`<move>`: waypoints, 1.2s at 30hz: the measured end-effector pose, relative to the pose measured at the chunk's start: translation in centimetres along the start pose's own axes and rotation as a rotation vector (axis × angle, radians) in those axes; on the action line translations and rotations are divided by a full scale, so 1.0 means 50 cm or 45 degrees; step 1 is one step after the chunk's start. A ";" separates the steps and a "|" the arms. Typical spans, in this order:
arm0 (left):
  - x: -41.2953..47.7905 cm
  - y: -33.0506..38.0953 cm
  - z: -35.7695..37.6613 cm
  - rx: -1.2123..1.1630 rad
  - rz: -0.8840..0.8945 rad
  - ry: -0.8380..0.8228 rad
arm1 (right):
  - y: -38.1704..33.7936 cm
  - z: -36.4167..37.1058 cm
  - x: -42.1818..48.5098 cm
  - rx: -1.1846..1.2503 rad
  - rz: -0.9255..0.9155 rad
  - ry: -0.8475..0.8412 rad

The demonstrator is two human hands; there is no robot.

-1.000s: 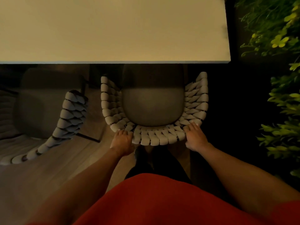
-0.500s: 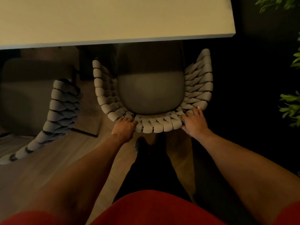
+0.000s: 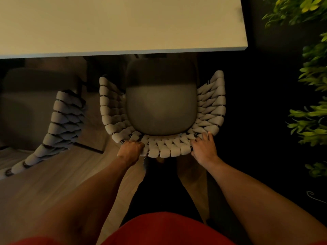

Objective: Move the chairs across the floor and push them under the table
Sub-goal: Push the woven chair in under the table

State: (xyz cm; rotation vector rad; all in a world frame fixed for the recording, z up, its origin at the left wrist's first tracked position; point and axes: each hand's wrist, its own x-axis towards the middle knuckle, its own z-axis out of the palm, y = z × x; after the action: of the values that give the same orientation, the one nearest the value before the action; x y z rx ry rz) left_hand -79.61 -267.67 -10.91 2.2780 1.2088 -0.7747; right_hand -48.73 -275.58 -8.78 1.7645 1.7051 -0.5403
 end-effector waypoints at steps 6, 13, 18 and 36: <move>-0.027 -0.008 0.021 -0.017 0.022 0.039 | -0.026 0.014 -0.028 0.021 0.016 -0.053; -0.028 0.007 0.002 -0.005 0.049 0.098 | -0.011 0.011 -0.019 0.031 0.029 -0.058; -0.019 0.009 0.002 0.014 0.045 0.021 | -0.006 0.008 -0.020 0.008 -0.001 -0.064; 0.012 0.019 0.027 -0.145 0.042 -0.049 | 0.032 0.008 -0.012 -0.080 0.009 0.018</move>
State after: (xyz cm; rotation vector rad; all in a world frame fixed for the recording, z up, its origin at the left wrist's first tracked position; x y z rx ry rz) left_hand -78.90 -268.62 -12.18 2.1758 1.1644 -0.7158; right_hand -47.13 -276.26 -8.43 1.7332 1.7063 -0.4668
